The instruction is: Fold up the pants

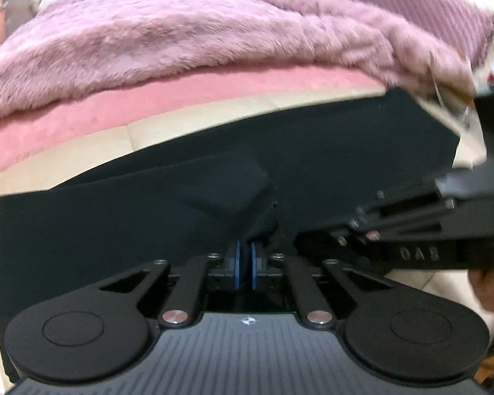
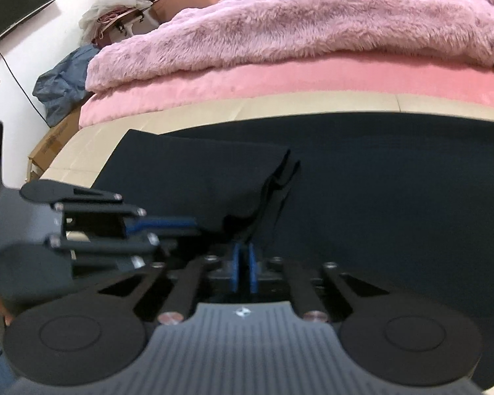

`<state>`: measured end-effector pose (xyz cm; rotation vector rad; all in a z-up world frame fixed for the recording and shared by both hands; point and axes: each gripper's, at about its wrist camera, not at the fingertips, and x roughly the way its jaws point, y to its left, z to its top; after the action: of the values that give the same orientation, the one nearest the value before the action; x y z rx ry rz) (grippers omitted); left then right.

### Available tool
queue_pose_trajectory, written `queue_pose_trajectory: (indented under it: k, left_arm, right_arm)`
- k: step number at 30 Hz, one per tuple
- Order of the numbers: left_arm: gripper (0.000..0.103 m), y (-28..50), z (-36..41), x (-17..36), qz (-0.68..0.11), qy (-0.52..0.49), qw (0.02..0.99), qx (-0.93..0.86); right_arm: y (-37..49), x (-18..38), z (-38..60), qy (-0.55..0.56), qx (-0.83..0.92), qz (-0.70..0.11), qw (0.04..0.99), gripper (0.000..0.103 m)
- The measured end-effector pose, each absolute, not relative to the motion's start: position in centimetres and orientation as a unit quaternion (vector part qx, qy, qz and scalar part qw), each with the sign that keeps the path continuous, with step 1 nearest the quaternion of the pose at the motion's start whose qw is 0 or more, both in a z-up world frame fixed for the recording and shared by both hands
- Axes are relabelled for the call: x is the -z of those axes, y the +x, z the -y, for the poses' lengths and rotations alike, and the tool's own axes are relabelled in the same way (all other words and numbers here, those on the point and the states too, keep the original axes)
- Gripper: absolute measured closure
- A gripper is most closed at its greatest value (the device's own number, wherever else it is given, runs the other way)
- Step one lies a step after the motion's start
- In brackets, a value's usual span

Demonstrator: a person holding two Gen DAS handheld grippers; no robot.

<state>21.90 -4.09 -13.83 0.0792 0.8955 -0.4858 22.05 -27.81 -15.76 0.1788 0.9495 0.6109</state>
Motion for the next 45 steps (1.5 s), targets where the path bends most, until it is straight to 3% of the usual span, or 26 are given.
queue_pose_trajectory:
  k: [10, 13, 14, 16, 19, 21, 27, 38, 42, 45]
  left_arm:
    - [0.097, 22.5, 1.5, 11.4, -0.433, -0.060, 0.868, 0.235]
    - [0.097, 22.5, 1.5, 11.0, -0.434, -0.056, 0.868, 0.237]
    - [0.097, 22.6, 1.5, 10.8, -0.433, -0.055, 0.869, 0.235]
    - [0.097, 22.6, 1.5, 10.6, -0.430, -0.058, 0.870, 0.232]
    - [0.097, 22.5, 1.4, 10.2, -0.429, -0.056, 0.871, 0.232]
    - [0.097, 22.4, 1.4, 9.9, -0.429, -0.052, 0.872, 0.232]
    - [0.097, 22.5, 1.5, 9.9, -0.434, -0.046, 0.865, 0.246]
    - [0.097, 22.9, 4.2, 13.0, -0.493, 0.006, 0.817, 0.299]
    - [0.087, 23.7, 3.6, 13.9, -0.514, -0.008, 0.810, 0.282]
    - [0.073, 23.6, 2.4, 12.6, -0.495, -0.045, 0.822, 0.279]
  right_arm:
    - [20.3, 14.6, 28.1, 0.045, -0.327, -0.442, 0.834, 0.103]
    - [20.5, 13.9, 28.5, 0.047, -0.315, -0.425, 0.847, 0.097]
    - [20.9, 13.8, 28.5, 0.058, -0.314, -0.423, 0.848, 0.087]
    - [21.7, 13.8, 28.4, 0.069, -0.309, -0.418, 0.851, 0.081]
    - [23.3, 15.0, 27.2, 0.062, -0.308, -0.437, 0.843, 0.081]
    - [23.4, 15.8, 26.4, 0.045, -0.311, -0.445, 0.839, 0.103]
    - [21.6, 14.1, 27.3, 0.050, -0.317, -0.410, 0.854, 0.103]
    - [21.2, 16.8, 27.5, 0.052, -0.313, -0.450, 0.835, 0.103]
    - [21.2, 16.5, 27.5, 0.049, -0.311, -0.454, 0.834, 0.103]
    - [20.8, 15.6, 28.5, 0.039, -0.295, -0.453, 0.841, 0.082]
